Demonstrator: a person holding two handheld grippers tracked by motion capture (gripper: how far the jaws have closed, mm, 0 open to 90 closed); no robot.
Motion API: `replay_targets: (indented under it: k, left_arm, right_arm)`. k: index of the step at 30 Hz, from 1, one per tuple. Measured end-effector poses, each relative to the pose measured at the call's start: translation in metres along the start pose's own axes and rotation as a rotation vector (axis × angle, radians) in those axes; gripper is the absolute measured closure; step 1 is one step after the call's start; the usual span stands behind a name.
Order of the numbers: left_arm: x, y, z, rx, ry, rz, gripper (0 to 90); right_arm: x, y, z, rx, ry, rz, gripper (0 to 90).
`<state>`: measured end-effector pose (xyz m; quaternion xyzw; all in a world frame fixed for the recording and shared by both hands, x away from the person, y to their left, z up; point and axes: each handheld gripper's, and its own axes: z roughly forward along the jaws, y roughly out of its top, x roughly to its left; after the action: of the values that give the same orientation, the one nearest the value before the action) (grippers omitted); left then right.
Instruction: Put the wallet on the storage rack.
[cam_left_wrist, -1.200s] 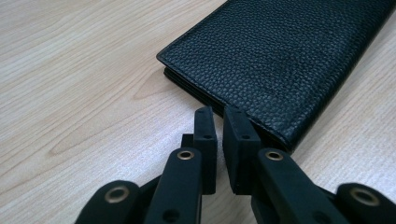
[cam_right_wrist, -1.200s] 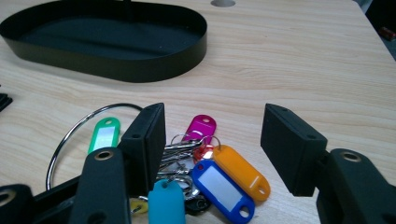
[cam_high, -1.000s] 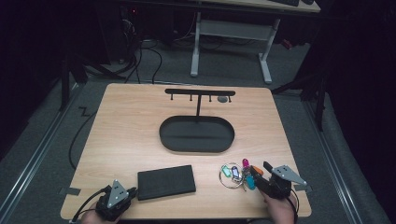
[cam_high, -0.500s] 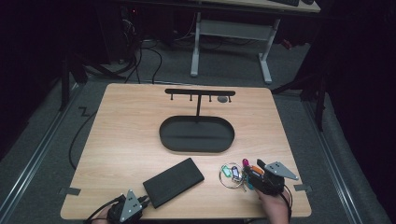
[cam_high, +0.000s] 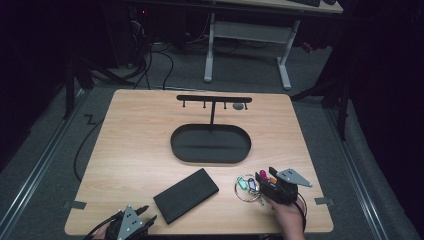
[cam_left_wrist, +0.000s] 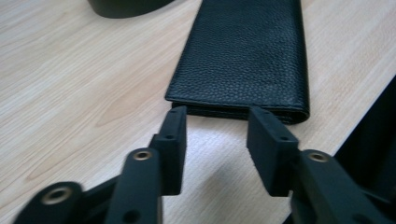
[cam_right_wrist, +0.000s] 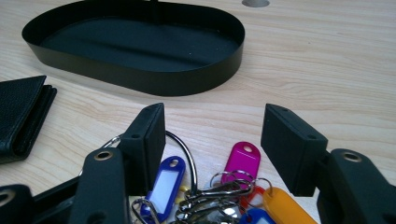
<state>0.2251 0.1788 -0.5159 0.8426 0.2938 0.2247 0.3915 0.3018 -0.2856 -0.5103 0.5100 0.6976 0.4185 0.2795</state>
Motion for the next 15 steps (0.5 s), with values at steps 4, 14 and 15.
replay_targets:
  k: [4, 14, 15]
  left_arm:
    - [0.004, 0.004, 0.000, -0.034, -0.025, -0.021, 43.1]
    - [-0.005, 0.025, 0.026, -0.034, -0.116, 0.066, 33.7]
    - [-0.005, 0.025, 0.026, -0.034, -0.116, 0.066, 33.6]
  right_arm:
    - [0.000, -0.002, -0.002, 0.001, -0.007, -0.005, 40.2]
    - [-0.019, -0.021, -0.031, 0.019, -0.063, 0.046, 40.2]
    - [-0.019, -0.021, -0.031, 0.019, -0.063, 0.046, 40.2]
